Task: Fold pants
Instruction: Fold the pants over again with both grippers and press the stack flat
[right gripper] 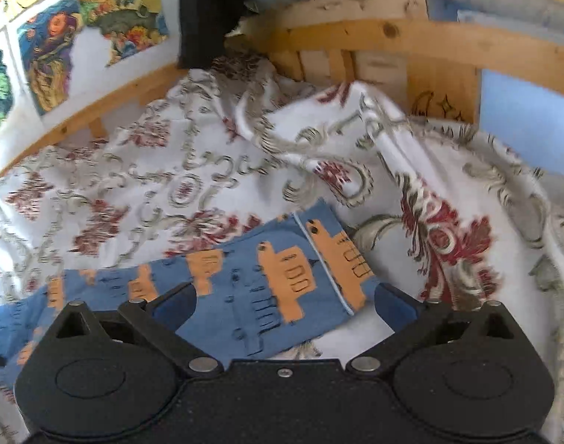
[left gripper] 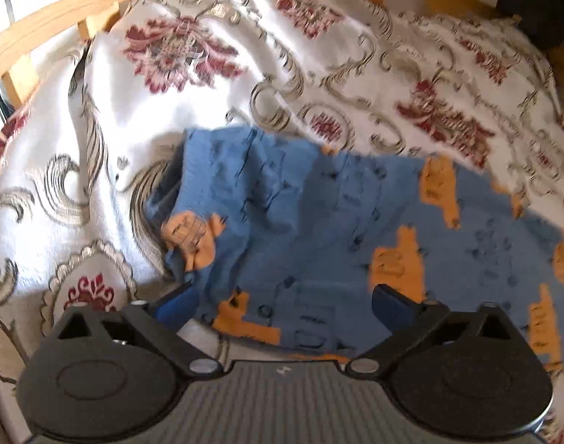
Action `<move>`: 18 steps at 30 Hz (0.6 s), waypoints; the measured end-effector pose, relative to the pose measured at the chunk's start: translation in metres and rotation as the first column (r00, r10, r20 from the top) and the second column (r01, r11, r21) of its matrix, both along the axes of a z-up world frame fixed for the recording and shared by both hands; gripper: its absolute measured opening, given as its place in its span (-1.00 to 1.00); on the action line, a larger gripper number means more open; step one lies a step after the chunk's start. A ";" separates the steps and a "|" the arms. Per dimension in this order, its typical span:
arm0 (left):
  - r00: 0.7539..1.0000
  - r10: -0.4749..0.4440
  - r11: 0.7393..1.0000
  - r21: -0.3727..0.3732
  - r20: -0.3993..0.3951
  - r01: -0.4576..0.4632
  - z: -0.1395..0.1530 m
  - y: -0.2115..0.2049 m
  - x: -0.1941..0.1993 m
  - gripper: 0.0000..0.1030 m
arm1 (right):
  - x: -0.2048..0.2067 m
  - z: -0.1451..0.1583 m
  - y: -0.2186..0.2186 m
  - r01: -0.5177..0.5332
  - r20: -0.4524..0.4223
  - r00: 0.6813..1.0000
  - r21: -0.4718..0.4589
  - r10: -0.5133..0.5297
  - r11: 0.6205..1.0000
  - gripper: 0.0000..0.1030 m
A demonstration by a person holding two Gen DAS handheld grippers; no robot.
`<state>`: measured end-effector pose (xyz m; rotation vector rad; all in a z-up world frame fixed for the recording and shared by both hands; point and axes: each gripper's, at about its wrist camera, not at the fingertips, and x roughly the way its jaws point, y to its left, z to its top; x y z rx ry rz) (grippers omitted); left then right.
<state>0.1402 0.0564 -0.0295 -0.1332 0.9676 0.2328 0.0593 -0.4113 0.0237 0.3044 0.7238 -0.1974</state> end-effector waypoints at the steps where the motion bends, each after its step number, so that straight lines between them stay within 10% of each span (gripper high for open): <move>1: 1.000 -0.014 1.000 0.003 0.004 0.014 0.005 -0.006 0.003 0.99 | 0.000 0.006 0.003 -0.011 0.003 1.000 0.004 0.011 1.000 0.99; 8: 0.959 -0.282 0.959 0.024 -0.007 0.283 0.043 -0.100 0.042 0.99 | -0.026 -0.006 0.012 0.032 0.092 0.995 0.020 -0.033 0.999 0.99; 18: 0.764 -0.599 0.773 0.076 -0.240 0.630 0.086 -0.265 0.105 0.99 | 0.005 -0.046 -0.012 0.093 0.074 0.991 0.179 -0.108 0.979 0.99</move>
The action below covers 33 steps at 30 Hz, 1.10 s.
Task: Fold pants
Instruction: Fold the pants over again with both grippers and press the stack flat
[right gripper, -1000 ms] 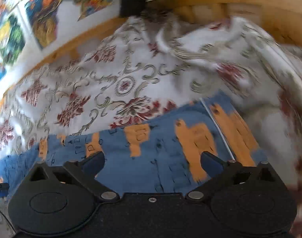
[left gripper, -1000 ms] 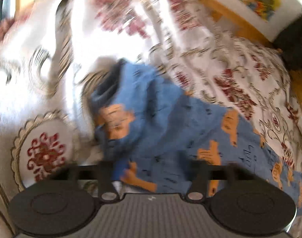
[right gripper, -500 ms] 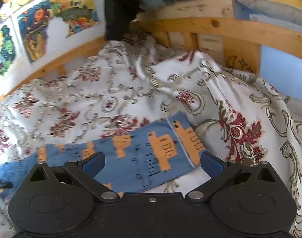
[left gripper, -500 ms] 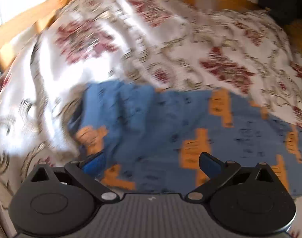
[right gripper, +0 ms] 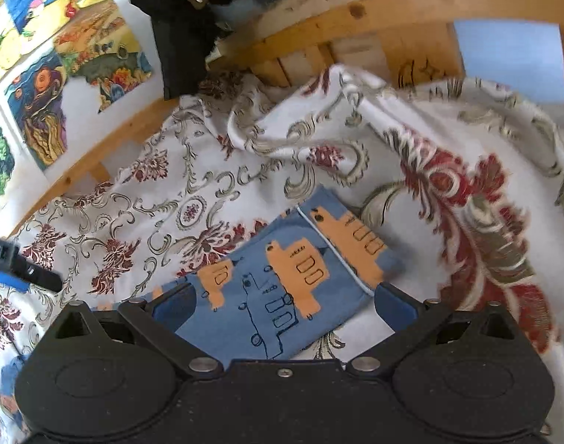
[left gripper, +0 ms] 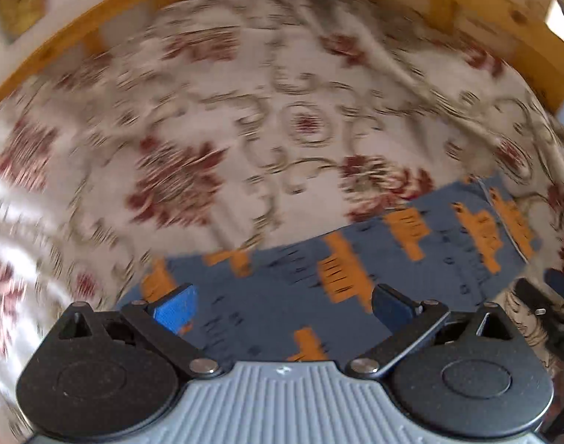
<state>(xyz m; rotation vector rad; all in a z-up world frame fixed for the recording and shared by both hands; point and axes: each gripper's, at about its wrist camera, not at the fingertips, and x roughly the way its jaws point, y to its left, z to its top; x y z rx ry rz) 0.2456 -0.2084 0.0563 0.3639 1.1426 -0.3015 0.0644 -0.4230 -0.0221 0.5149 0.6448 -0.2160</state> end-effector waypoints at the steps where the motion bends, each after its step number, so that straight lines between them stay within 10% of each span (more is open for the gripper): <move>1: 1.000 -0.025 0.999 0.025 -0.013 0.026 -0.001 -0.014 0.004 0.99 | 0.003 -0.004 -0.002 -0.002 -0.019 1.000 0.009 0.002 1.000 0.99; 6: 0.983 -0.186 0.980 0.067 -0.009 0.186 -0.022 -0.078 0.014 0.99 | 0.002 -0.018 -0.022 0.087 -0.063 0.995 0.118 -0.080 0.989 0.99; 17: 0.944 -0.330 0.913 -0.261 -0.020 0.314 -0.088 -0.125 0.023 0.99 | -0.021 -0.028 -0.048 0.269 -0.006 0.960 0.295 -0.280 0.917 0.98; 33: 0.883 -0.466 0.879 -0.084 0.052 0.469 -0.134 -0.158 0.037 1.00 | -0.026 -0.039 -0.058 0.297 0.057 0.936 0.406 -0.348 0.864 0.58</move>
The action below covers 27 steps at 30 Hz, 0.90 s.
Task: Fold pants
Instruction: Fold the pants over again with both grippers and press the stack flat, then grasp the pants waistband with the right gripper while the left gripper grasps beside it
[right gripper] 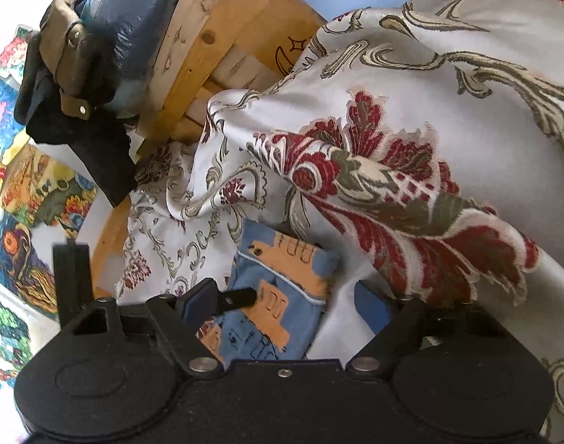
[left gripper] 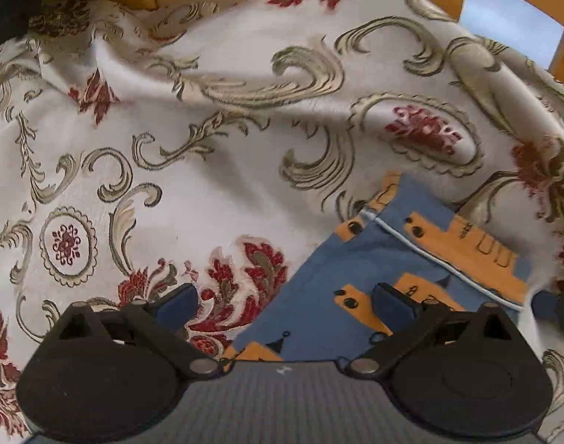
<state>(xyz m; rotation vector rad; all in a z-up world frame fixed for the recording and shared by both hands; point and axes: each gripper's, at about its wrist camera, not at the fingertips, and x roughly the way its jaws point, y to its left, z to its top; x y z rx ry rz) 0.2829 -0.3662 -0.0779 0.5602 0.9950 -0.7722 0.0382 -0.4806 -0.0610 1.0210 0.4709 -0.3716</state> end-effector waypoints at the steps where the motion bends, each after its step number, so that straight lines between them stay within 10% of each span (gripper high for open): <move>1: 1.000 0.008 1.000 -0.007 -0.006 -0.008 -0.001 0.002 0.001 1.00 | 0.001 -0.001 -0.002 0.005 0.005 1.000 0.003 -0.005 1.000 0.56; 15: 0.989 0.147 0.989 -0.015 -0.002 -0.147 -0.006 0.036 0.025 1.00 | 0.036 -0.010 -0.008 -0.055 -0.044 0.998 -0.042 0.053 0.998 0.49; 20: 0.985 0.166 0.986 -0.013 -0.037 -0.167 0.001 0.038 0.030 0.99 | 0.037 -0.020 -0.014 -0.043 -0.076 0.996 0.001 0.043 0.999 -0.67; 23: 0.985 0.158 0.985 -0.055 -0.063 -0.162 0.015 0.045 0.030 0.98 | 0.032 -0.029 -0.022 -0.007 -0.049 0.999 0.110 0.013 0.994 -0.74; 27: 0.983 0.129 0.980 -0.136 -0.133 -0.147 0.037 0.049 0.027 0.98 | 0.036 -0.011 -0.006 -0.064 -0.043 0.997 -0.038 0.062 0.997 -0.75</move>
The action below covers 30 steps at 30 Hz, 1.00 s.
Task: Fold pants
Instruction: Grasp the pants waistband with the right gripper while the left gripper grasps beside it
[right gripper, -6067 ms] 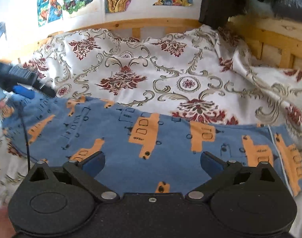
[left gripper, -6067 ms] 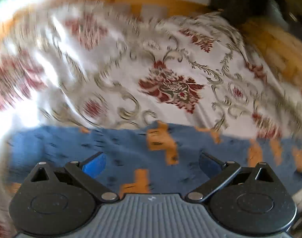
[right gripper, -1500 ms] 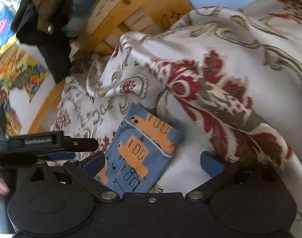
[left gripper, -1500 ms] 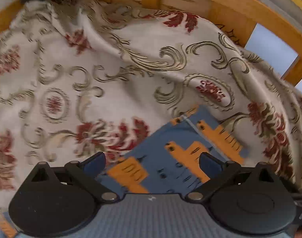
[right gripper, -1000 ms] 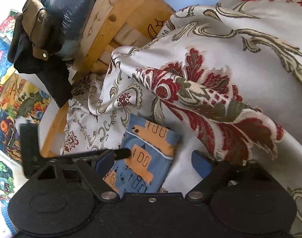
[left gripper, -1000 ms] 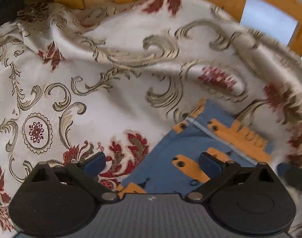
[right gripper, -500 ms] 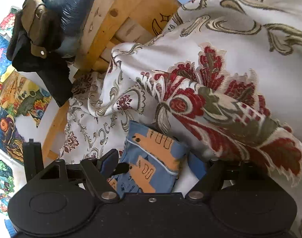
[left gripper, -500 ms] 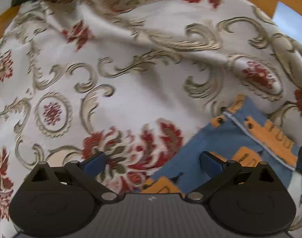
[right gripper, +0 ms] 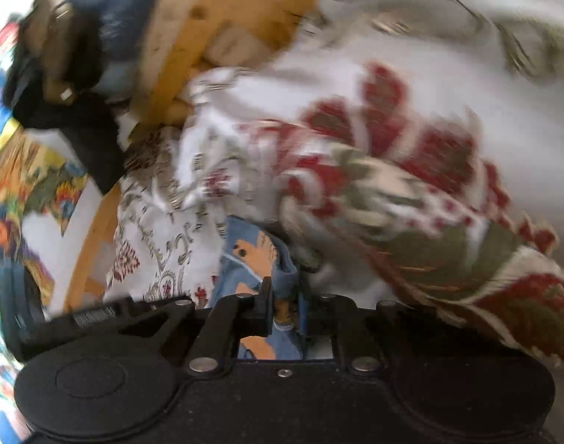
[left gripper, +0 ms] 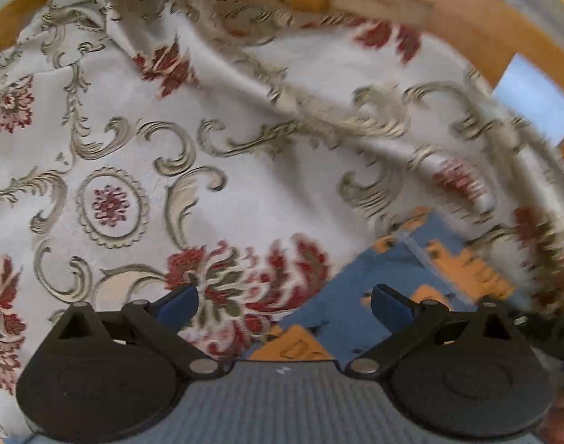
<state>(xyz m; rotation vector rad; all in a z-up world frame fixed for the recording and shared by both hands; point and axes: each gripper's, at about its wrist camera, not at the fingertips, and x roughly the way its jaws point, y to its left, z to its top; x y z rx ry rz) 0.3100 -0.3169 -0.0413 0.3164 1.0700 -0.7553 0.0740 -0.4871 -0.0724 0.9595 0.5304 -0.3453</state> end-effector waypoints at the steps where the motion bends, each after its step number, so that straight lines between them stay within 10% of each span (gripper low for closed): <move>1: 0.999 -0.005 0.999 -0.032 -0.033 0.004 0.004 0.000 0.000 0.98 | 0.001 0.005 0.005 -0.018 -0.002 1.000 -0.048 0.018 0.999 -0.75; 10: 0.971 -0.078 0.986 -0.163 -0.228 0.040 0.019 -0.026 0.000 0.94 | 0.014 0.026 0.053 -0.182 -0.090 0.983 -0.389 0.160 0.903 -0.75; 23: 0.933 0.000 0.999 -0.037 -0.361 -0.014 0.007 -0.078 0.000 0.72 | 0.024 0.027 0.090 -0.334 -0.221 0.942 -0.574 0.251 0.748 -0.75; 30: 0.915 0.108 0.993 0.081 -0.388 -0.083 -0.008 -0.093 0.002 0.27 | 0.025 0.029 0.100 -0.374 -0.247 0.927 -0.609 0.280 0.700 -0.75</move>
